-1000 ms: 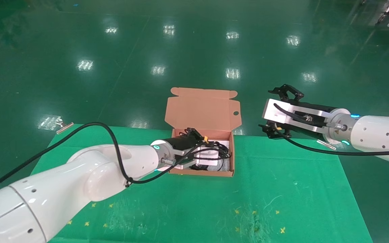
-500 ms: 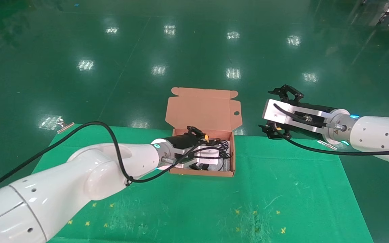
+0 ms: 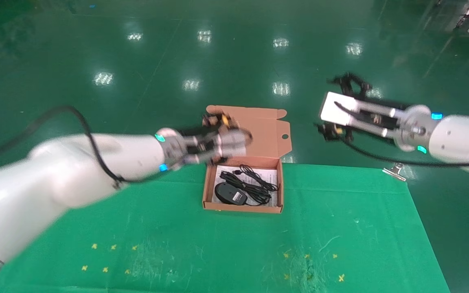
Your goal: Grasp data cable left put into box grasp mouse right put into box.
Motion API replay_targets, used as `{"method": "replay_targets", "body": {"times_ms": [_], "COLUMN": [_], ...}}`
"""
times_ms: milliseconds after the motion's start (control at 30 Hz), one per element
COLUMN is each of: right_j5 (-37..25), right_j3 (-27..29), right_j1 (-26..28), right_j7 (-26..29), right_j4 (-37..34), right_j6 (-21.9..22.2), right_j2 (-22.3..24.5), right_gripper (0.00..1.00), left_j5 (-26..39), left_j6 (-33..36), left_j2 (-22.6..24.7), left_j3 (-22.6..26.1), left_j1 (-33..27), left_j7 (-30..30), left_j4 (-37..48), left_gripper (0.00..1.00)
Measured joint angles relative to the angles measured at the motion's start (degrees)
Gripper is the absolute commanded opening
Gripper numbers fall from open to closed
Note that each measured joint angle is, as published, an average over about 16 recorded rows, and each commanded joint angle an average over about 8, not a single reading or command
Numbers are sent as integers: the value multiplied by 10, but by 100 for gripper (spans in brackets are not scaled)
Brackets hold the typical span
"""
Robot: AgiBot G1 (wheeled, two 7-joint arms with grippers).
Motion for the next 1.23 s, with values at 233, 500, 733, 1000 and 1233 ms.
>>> {"method": "replay_targets", "body": {"times_ms": [233, 500, 733, 1000, 1233], "right_j5": [-1, 37, 106, 192, 230], "right_j3": [10, 39, 87, 146, 173], "right_j1": [17, 5, -32, -78, -99], "right_j7": [-22, -30, -20, -5, 1], "right_j4": [7, 19, 33, 51, 58], "right_j6": [5, -37, -105, -191, -228], "right_j2": [0, 10, 27, 47, 56], "right_gripper": [100, 100, 100, 100, 100], "left_j5": [-11, -69, -159, -268, -317], "left_j6": [14, 68, 145, 237, 278], "left_j2": [-35, -75, -118, -169, -192], "left_j3": [-35, -93, -161, -243, -279], "left_j1": [-28, -14, 28, 80, 102], "left_j7": [-37, -43, -24, 0, 11], "left_j4": [-22, -44, -69, -98, -110], "left_gripper": [100, 100, 100, 100, 100]}}
